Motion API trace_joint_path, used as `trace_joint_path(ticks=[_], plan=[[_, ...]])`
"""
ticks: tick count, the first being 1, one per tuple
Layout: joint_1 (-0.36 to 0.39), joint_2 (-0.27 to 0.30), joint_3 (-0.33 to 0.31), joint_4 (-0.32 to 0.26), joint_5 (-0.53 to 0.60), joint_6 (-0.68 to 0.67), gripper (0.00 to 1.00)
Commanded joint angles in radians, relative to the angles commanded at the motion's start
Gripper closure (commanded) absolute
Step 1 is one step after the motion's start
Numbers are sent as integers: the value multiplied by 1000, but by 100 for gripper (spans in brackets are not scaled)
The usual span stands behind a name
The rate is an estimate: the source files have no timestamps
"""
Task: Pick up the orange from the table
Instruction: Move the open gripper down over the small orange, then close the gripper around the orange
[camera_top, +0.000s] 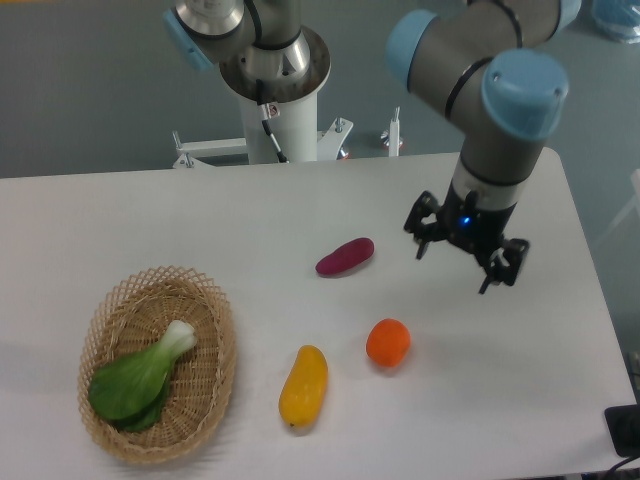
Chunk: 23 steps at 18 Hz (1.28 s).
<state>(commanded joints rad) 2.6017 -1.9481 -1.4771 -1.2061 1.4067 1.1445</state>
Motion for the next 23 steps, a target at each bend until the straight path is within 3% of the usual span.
trace_joint_path(ticks=[2, 5, 9, 14, 23], plan=[[-35, -37, -40, 112, 8, -31, 0], [-70, -57, -110, 235, 73, -54, 0], [-77, -69, -166, 289, 80, -75, 0], [-106, -97, -232, 408, 138, -91, 0], [-118, -121, -226, 419, 147, -95, 0]])
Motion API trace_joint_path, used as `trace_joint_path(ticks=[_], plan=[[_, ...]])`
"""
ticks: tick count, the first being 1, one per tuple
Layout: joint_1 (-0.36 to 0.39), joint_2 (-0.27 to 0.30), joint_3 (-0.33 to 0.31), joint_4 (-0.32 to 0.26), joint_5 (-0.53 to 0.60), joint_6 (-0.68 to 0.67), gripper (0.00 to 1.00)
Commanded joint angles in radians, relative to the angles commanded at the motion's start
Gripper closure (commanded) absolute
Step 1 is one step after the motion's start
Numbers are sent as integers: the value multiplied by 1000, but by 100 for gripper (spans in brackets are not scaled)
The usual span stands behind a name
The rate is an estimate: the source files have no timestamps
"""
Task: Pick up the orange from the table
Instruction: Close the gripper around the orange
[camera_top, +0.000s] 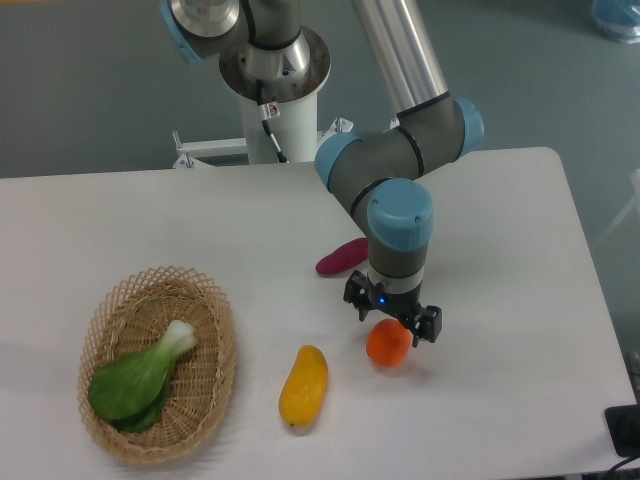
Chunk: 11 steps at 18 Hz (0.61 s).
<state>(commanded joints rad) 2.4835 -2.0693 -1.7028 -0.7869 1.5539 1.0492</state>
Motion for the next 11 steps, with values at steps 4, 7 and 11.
trace_joint_path(ticks=[4, 7, 11], plan=[[0, -8, 6, 2, 0, 0, 5], [0, -6, 3, 2, 0, 2, 11], [0, -6, 3, 2, -2, 2, 18]])
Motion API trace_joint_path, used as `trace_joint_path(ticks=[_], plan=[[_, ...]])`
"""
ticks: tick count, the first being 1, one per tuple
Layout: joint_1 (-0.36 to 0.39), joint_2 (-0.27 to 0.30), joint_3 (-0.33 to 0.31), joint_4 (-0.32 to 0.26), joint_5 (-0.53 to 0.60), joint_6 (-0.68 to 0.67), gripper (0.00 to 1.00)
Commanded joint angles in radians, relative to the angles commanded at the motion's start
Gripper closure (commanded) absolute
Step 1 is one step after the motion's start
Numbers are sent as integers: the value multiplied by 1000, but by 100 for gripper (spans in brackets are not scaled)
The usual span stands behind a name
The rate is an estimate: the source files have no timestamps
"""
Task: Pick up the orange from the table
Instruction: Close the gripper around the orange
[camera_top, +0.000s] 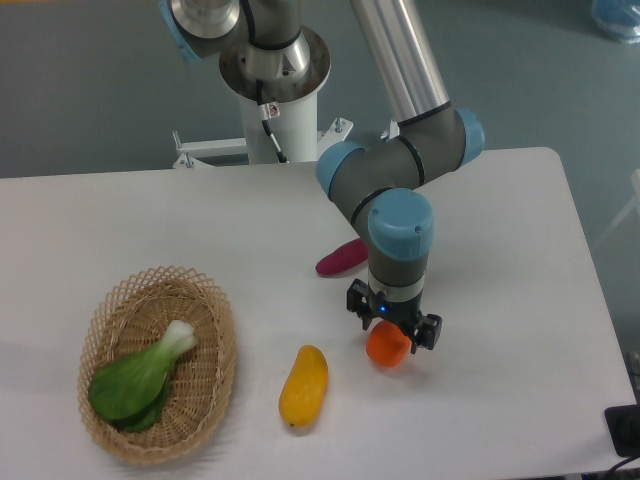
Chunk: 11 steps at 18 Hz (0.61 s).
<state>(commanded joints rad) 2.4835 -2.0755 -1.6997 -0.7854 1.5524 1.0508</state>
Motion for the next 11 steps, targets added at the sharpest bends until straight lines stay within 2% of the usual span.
trace_joint_path(ticks=[5, 11], plan=[[0, 8, 0, -2, -2, 2, 33], [0, 11, 2, -2, -5, 8, 37]])
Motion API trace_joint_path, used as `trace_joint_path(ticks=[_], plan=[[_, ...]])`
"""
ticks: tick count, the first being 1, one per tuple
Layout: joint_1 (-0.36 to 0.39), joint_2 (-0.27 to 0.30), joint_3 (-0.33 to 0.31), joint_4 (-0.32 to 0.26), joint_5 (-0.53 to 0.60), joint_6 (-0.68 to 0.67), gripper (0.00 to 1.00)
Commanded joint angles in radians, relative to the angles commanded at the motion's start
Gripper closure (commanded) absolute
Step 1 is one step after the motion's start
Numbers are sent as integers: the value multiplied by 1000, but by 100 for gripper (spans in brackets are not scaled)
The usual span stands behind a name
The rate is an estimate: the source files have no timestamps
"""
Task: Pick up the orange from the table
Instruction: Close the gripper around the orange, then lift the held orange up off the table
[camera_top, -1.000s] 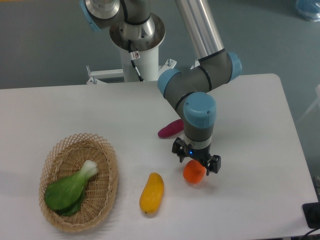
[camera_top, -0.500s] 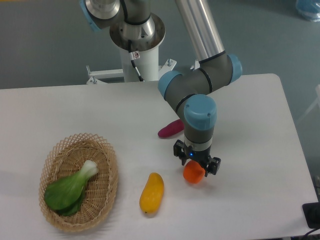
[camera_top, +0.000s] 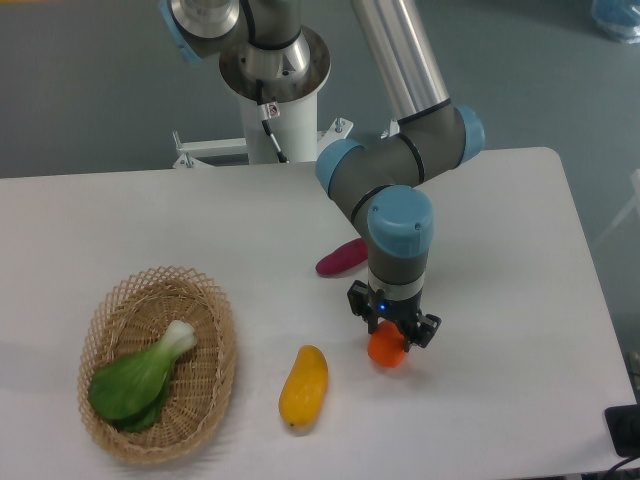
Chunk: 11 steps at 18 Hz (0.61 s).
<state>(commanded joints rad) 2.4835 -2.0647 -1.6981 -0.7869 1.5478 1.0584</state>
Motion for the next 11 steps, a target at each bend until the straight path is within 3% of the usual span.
trace_joint_path(ticks=[4, 7, 11], plan=[[0, 2, 0, 0, 0, 3, 44], [2, 6, 14, 0, 0, 5, 44], [21, 78, 75, -15, -24, 6, 44]])
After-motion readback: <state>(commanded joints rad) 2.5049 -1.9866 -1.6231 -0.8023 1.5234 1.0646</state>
